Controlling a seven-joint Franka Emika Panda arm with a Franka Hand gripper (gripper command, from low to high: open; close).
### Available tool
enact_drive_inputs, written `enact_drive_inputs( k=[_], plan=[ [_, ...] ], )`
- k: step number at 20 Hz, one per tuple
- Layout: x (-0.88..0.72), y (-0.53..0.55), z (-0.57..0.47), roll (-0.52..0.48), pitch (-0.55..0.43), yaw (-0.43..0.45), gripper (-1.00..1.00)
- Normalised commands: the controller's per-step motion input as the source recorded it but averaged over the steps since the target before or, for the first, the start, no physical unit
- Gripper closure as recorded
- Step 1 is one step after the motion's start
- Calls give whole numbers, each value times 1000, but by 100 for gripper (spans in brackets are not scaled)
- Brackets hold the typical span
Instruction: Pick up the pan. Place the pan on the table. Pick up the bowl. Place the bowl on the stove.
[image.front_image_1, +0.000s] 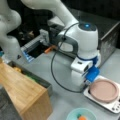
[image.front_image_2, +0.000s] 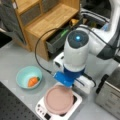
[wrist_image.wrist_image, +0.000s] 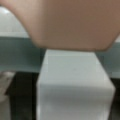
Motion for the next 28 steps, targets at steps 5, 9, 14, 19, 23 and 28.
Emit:
enact_drive_inputs(
  k=[5, 9, 14, 19, 23, 28],
  plan=[
    [-134, -77, 86, 94, 25, -24, 100],
    [-193, -66, 279, 105, 66, -14, 100],
    [-263, -77, 432, 132, 93, 6, 100],
    [-291, -162, 313, 134, 63, 18, 100],
    [-296, -206, 134, 136, 20, 18, 100],
    [-400, -193, 19, 129, -51, 37, 100]
  ],
)
